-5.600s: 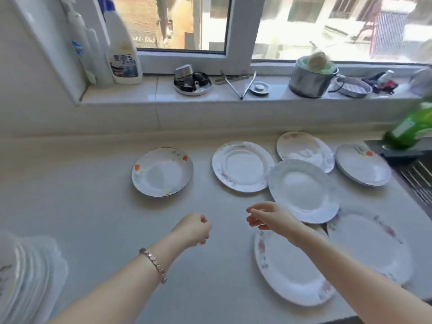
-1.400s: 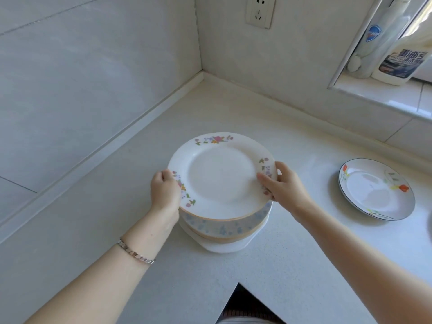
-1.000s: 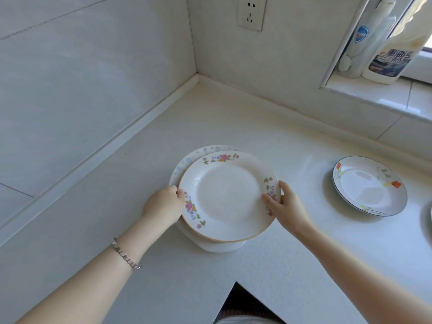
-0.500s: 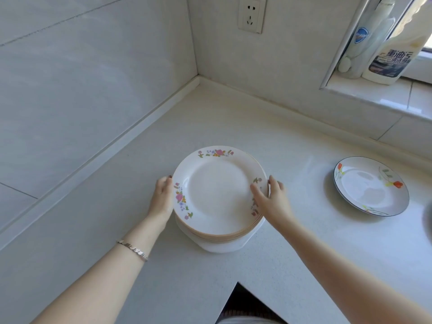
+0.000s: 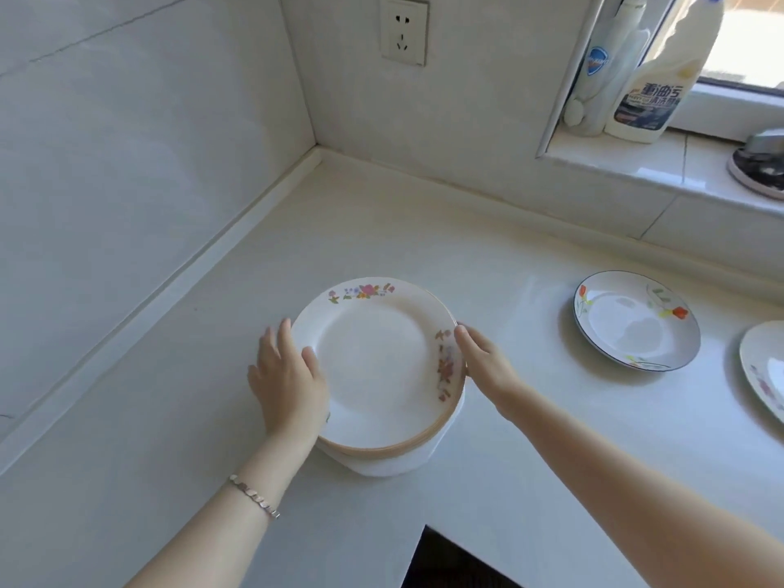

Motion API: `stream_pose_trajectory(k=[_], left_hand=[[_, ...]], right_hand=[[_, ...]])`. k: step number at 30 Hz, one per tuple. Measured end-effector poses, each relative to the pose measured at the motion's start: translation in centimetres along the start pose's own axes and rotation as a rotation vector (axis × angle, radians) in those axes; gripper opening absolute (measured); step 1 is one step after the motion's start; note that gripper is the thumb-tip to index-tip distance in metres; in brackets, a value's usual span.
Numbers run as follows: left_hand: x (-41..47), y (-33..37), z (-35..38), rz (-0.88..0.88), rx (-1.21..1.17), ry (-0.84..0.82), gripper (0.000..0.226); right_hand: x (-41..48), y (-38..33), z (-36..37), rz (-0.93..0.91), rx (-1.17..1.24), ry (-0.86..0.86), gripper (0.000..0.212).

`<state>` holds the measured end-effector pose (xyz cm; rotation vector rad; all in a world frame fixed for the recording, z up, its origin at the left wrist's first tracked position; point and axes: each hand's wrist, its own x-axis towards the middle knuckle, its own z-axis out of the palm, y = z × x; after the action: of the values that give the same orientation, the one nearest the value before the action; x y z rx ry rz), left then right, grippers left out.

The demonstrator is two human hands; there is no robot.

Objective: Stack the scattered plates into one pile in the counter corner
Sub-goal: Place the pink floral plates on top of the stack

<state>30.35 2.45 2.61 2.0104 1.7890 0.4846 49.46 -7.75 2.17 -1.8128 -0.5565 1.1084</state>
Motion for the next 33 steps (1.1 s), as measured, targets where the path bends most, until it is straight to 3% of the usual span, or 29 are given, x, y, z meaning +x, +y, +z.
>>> stream_pose_trajectory(k=[3, 6, 8, 13, 17, 20, 25, 29, 33], left_hand=[[-0.2, 3.8, 0.3, 0.330, -0.017, 0.043, 0.043], [-3.0, 9.8, 1.4, 0.342, -0.279, -0.313, 0.024], [-5.8, 13.2, 3.4, 0.382, -0.300, -0.516, 0.022], [-14.1, 20.4, 10.4, 0.586, 0.003, -0.903, 0.026], [-22.1, 25.9, 16.4, 0.669, 0.183, -1.032, 0.028], [-29.3, 29.9, 21.6, 0.612, 0.144, -1.108, 0.024], [-42.0, 35.7, 28.7, 0.357, 0.003, -1.271, 0.024], [-50.2, 38.3, 32.8, 0.204, 0.000, -1.325, 0.023], [-55.3, 40.5, 35.3, 0.050, -0.040, -1.361, 0.030]], right_hand=[[-1.2, 0.9, -2.9, 0.097, 0.097, 0.009, 0.039], [-3.3, 3.0, -6.9, 0.173, -0.003, 0.019, 0.024], [-4.8, 5.5, -10.3, 0.208, -0.158, 0.054, 0.016], [-10.9, 12.9, -21.2, 0.294, -0.478, 0.191, 0.015], [-16.9, 18.1, -31.3, 0.385, -0.520, 0.382, 0.026], [-21.5, 22.4, -39.2, 0.414, -0.529, 0.461, 0.027], [-29.4, 28.6, -50.6, 0.456, -0.488, 0.595, 0.028], [-34.3, 32.0, -56.9, 0.521, -0.441, 0.656, 0.028], [-36.6, 35.0, -60.9, 0.511, -0.240, 0.721, 0.020]])
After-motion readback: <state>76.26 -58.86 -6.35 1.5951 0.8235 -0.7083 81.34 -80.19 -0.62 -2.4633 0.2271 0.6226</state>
